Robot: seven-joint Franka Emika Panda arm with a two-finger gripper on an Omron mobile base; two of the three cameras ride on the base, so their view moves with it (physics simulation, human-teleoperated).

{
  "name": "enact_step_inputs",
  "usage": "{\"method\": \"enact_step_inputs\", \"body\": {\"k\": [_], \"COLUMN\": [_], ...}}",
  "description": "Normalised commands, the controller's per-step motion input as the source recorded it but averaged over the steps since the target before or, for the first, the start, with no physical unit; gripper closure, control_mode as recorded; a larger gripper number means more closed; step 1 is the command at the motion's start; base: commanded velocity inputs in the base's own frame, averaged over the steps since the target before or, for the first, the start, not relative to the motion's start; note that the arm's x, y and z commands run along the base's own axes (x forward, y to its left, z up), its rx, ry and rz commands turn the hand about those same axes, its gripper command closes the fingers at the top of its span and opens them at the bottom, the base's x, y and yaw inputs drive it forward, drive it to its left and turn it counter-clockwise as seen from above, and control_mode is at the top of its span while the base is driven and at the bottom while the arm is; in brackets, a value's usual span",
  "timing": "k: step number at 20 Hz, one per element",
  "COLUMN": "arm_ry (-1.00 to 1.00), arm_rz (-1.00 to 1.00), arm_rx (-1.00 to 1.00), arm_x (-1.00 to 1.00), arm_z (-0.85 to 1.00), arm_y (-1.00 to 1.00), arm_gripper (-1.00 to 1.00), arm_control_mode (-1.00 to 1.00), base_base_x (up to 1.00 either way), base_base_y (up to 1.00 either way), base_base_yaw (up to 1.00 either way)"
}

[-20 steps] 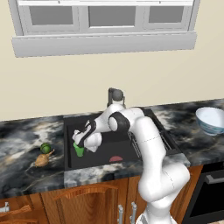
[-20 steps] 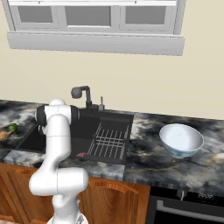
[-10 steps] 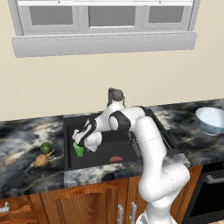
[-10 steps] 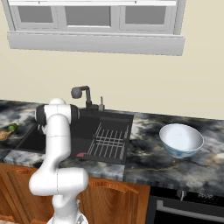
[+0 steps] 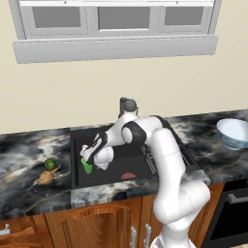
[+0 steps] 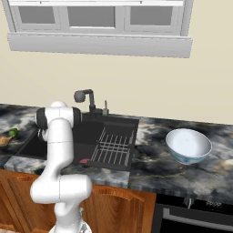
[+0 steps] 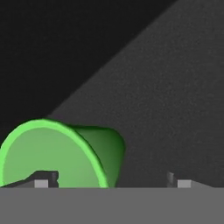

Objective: Remove the onion and avocado from the sink. Then move the bowl and cup from the counter to the sink for washing.

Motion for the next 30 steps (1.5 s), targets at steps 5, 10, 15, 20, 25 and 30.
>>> {"method": "enact_step_inputs", "body": {"k": [5, 10, 15, 20, 25, 30], "arm_ry": [-0.01, -0.08, -0.08, -0.05, 0.0, 0.0], "arm_rz": [0.0, 0.0, 0.0, 0.0, 0.0, 0.0], "arm_rx": [0.0, 0.0, 0.0, 0.0, 0.0, -0.01], "arm_x": [-0.14, -0.15, -0.17, -0.19, -0.17, -0.09], "arm_z": [0.12, 0.27, 0.3, 0.32, 0.32, 0.37], "arm_y": [0.0, -0.03, -0.08, -0.11, -0.12, -0.07], "arm_gripper": [-1.0, -1.0, -1.0, -1.0, -1.0, -1.0], "arm_control_mode": [-1.0, -1.0, -1.0, -1.0, -1.0, -1.0], "base_base_x": [0.0, 0.0, 0.0, 0.0, 0.0, 0.0], "base_base_y": [0.0, 0.0, 0.0, 0.0, 0.0, 0.0], "base_base_yaw": [0.0, 0.0, 0.0, 0.0, 0.0, 0.0]}}
